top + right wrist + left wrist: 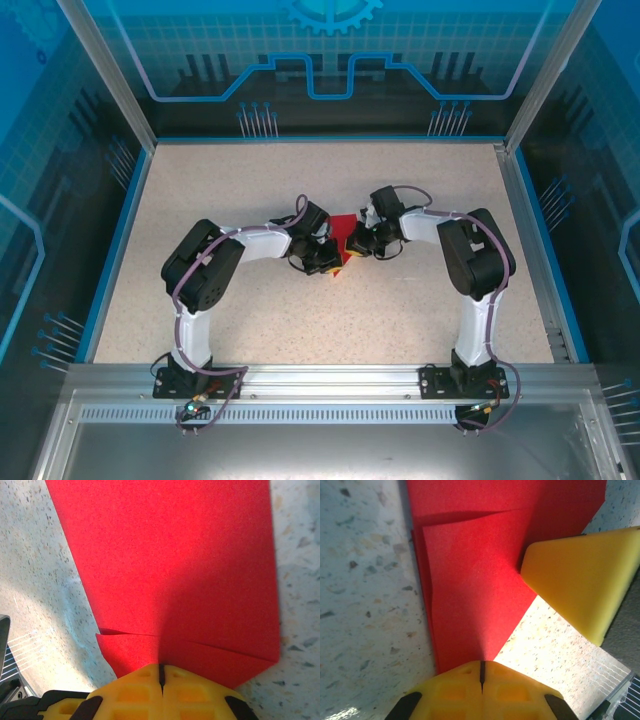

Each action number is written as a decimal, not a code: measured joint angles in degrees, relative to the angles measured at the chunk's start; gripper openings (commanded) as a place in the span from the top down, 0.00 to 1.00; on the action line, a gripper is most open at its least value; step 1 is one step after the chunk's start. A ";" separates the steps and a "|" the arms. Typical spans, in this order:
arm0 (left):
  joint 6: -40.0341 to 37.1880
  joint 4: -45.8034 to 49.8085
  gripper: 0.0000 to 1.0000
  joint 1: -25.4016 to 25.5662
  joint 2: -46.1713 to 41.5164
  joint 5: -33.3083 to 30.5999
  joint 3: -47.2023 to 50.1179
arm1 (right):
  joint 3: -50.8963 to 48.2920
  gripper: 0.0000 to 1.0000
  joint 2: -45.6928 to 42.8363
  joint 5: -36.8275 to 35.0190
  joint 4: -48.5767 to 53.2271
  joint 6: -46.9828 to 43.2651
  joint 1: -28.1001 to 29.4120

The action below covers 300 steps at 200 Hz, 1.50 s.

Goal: Fold a paper plane with a square sheet of paper (pick it up from the middle)
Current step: Third fold the triangle at the center of the table.

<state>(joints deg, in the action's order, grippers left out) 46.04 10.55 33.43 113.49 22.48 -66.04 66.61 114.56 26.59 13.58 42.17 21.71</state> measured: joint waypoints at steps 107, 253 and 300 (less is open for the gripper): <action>-4.39 -0.39 1.00 0.17 -2.60 0.50 3.56 | 1.38 1.00 0.66 0.02 2.05 0.00 0.00; -5.51 9.18 0.73 0.92 -11.26 -9.84 -5.27 | 1.14 0.52 -12.59 0.42 -0.55 -1.73 -5.75; -5.60 5.57 0.75 0.92 -5.73 -10.08 -8.15 | -1.25 0.51 -11.43 1.03 0.28 -3.87 -8.66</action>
<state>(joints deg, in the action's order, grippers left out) 40.45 16.12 34.35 107.77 12.40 -74.19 65.36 103.13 27.62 13.87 38.30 13.06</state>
